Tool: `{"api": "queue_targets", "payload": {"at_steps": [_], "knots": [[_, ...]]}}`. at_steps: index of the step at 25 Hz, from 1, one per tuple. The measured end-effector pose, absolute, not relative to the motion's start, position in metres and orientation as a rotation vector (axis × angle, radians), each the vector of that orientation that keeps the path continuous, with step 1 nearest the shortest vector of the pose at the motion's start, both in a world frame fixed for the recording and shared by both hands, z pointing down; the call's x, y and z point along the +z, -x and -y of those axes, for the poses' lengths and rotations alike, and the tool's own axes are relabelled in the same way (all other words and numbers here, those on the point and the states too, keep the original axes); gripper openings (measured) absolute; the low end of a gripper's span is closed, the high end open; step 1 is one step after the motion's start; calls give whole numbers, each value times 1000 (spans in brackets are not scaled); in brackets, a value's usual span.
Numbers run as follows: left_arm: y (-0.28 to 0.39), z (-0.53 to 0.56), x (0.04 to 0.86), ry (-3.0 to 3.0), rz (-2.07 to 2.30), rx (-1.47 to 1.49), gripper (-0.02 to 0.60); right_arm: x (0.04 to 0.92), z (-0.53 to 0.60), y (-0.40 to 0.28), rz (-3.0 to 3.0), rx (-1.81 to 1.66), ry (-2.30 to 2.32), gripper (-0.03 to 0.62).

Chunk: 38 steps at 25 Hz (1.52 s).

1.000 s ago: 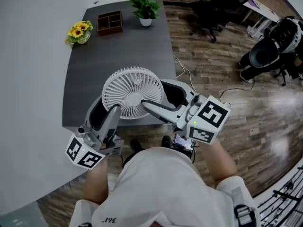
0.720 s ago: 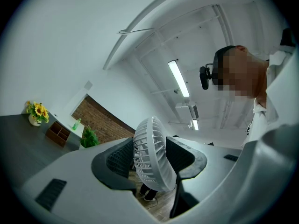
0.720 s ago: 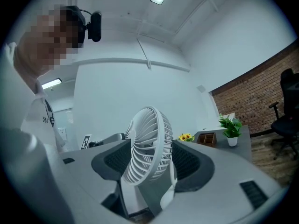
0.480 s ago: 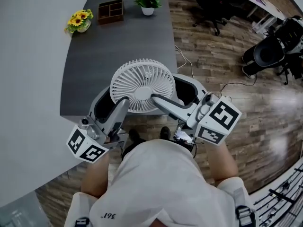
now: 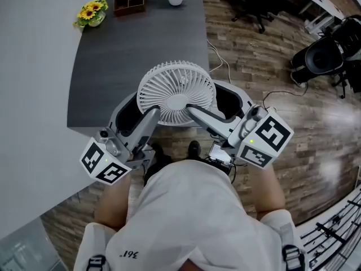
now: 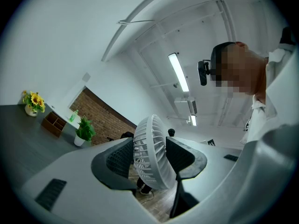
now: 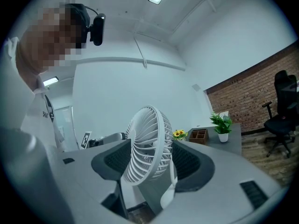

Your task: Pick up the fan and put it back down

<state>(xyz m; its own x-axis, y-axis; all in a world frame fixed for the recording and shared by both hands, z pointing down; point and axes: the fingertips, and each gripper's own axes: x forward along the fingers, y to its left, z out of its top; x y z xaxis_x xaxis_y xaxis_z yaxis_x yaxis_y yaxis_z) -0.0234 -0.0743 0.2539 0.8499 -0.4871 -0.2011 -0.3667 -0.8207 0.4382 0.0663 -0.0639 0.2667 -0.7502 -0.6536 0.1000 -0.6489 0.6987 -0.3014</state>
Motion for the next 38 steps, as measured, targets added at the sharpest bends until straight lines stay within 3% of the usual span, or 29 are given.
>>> {"api": "queue_targets", "payload": {"at_steps": [38], "knots": [[-6,132,305,-2630,664,-247,233,319,124,-92,-2931,-564,1140,282]]}}
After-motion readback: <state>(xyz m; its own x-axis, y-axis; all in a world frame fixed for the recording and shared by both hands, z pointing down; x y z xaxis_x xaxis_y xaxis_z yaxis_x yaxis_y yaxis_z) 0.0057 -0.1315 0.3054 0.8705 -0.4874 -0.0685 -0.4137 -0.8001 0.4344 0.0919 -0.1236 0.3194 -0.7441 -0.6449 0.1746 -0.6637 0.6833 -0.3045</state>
